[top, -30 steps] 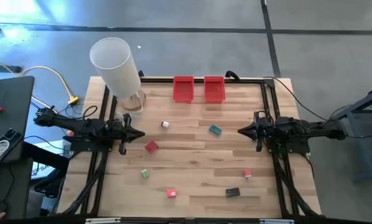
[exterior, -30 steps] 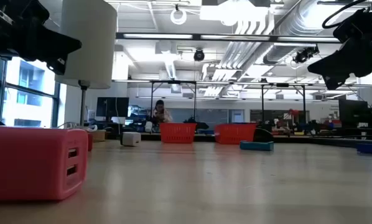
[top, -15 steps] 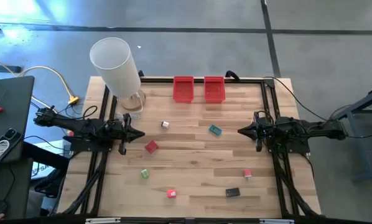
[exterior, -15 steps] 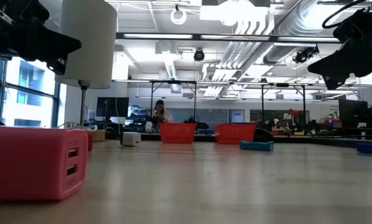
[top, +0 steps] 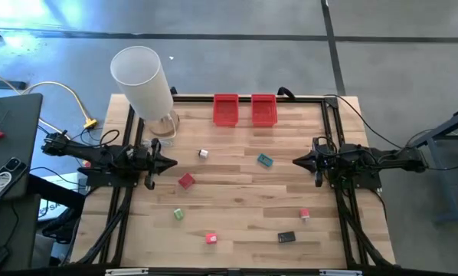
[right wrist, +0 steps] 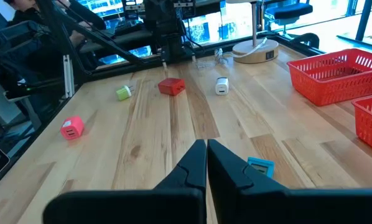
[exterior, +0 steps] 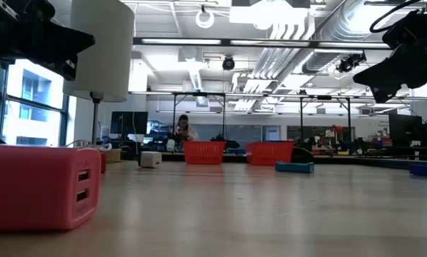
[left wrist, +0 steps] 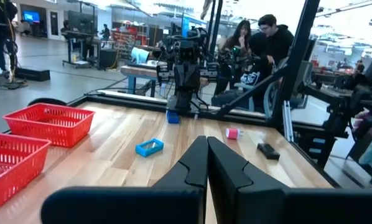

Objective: Pick & Place Office items
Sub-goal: Put the light blue timer into the left red bin

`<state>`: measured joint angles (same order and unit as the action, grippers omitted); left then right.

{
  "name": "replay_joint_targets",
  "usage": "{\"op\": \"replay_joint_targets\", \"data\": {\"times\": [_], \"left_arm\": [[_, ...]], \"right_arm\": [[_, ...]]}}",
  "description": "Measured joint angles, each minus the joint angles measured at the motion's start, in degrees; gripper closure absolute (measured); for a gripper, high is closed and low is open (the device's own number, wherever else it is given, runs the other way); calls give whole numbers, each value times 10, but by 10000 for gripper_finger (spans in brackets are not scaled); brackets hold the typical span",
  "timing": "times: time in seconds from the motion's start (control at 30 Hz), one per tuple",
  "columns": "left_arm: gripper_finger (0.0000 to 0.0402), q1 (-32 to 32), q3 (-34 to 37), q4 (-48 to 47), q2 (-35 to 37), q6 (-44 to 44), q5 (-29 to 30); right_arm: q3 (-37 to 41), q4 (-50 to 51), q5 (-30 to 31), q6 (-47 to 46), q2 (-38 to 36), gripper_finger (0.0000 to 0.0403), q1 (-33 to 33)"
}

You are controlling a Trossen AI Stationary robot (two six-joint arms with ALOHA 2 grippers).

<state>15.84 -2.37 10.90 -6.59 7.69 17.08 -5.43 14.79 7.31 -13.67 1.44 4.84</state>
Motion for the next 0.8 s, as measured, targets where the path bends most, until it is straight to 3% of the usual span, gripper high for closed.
{"op": "replay_joint_targets", "data": {"times": [0.17,0.5,0.8], "left_arm": [[401,0,0,-1,-4,28,0],[401,0,0,-2,-5,-99,1],[401,0,0,-2,-5,18,1]], "right_arm": [[0,0,0,0,0,401,0],[1,-7,-1,19,0,401,0],[1,-12,1,13,0,401,0]]}}
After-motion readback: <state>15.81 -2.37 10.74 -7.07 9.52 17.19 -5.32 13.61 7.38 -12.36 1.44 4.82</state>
